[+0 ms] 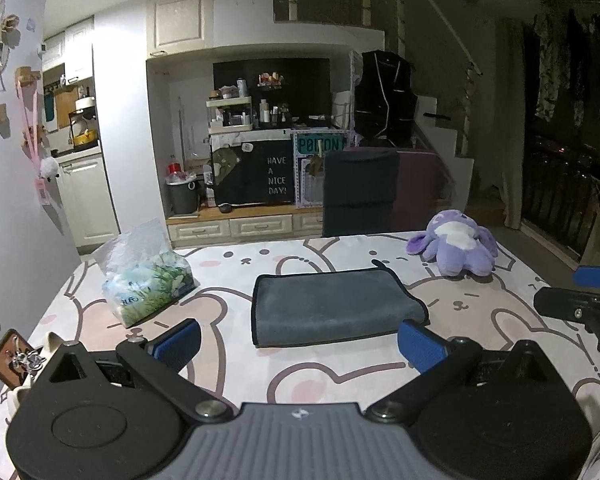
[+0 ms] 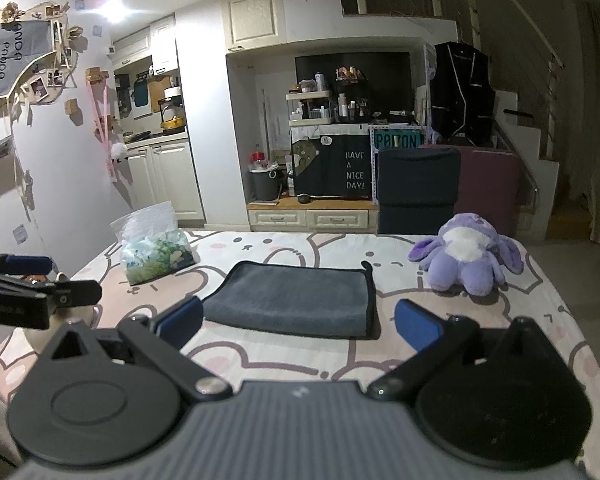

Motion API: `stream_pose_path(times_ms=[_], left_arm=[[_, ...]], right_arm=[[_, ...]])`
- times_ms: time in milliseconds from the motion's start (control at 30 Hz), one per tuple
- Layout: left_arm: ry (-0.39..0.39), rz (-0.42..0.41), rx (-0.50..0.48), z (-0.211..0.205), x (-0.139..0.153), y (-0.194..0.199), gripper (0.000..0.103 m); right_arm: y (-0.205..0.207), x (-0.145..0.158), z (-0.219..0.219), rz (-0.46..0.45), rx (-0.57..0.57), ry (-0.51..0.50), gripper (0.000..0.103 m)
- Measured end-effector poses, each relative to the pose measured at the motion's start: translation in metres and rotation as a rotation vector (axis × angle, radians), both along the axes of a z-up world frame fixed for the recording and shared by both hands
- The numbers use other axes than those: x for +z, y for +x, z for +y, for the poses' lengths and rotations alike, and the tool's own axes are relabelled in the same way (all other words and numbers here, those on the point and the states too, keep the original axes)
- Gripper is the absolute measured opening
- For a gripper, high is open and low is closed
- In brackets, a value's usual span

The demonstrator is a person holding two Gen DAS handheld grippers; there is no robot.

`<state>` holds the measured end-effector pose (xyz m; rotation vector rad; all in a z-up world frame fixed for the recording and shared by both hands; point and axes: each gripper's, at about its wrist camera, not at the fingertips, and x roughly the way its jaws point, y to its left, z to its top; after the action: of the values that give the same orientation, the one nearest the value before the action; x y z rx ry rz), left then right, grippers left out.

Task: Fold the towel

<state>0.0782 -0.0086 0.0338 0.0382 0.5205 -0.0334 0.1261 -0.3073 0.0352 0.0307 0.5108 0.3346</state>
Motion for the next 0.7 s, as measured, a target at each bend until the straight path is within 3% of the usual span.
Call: stream_pose_path(times_ms=[700], left_arm=[[0.021,0.003,0.011,0.003,-0.012,-0.039,0.103]], right_arm=[[-0.033,-0.004,-0.001,0.009,-0.021,-0.012,0.103]])
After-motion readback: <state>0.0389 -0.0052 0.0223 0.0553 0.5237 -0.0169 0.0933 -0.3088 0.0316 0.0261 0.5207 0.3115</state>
